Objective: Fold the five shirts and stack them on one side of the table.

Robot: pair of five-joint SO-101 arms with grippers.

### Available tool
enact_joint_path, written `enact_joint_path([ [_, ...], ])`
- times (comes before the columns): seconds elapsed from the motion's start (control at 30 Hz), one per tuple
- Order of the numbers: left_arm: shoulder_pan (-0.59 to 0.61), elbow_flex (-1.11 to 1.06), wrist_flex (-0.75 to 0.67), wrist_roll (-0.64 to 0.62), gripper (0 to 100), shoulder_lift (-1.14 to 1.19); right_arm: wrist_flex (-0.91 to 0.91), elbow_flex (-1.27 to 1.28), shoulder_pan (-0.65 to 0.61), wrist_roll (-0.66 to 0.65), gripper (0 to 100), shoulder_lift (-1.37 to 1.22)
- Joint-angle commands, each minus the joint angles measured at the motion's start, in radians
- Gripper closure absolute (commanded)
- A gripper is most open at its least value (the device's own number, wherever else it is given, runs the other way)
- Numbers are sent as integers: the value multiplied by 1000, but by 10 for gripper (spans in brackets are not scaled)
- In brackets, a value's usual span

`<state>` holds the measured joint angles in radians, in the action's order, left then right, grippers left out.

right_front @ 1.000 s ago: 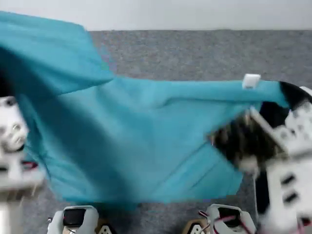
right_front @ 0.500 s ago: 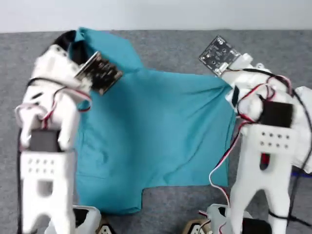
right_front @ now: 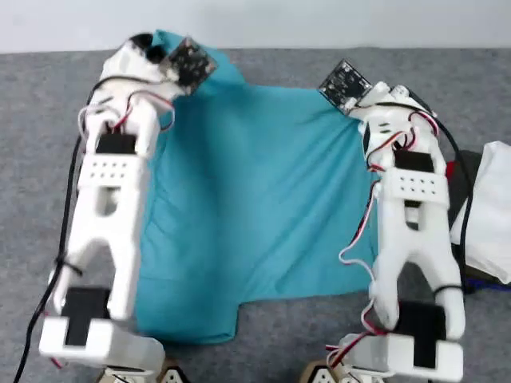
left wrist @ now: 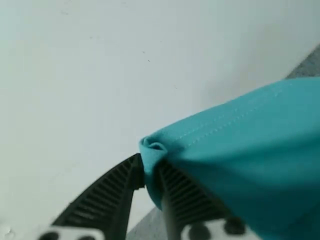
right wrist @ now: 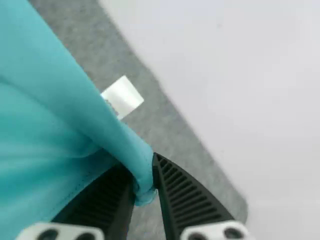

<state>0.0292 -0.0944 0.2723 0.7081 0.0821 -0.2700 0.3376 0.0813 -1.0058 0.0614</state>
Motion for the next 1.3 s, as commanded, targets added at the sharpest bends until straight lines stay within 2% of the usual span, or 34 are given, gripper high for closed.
enact_joint_path([
  [0.0,3,206,-26,-17,986,104,147,-15,12,-63,988,-58],
  [0.17,-20,292,57,-15,986,169,203,-15,10,-115,988,-147],
  [0.37,-71,289,330,-15,986,103,156,-14,15,-121,988,-150],
  [0.67,-83,289,712,-18,987,-37,-232,-9,18,-167,988,-56],
  [1.03,-115,288,1263,-18,987,-189,-696,-8,38,-170,988,114],
  [1.13,-106,288,1307,-18,987,-213,-759,-8,38,-169,987,133],
  [1.27,-81,289,1280,-20,987,-227,-759,-14,38,-167,987,139],
])
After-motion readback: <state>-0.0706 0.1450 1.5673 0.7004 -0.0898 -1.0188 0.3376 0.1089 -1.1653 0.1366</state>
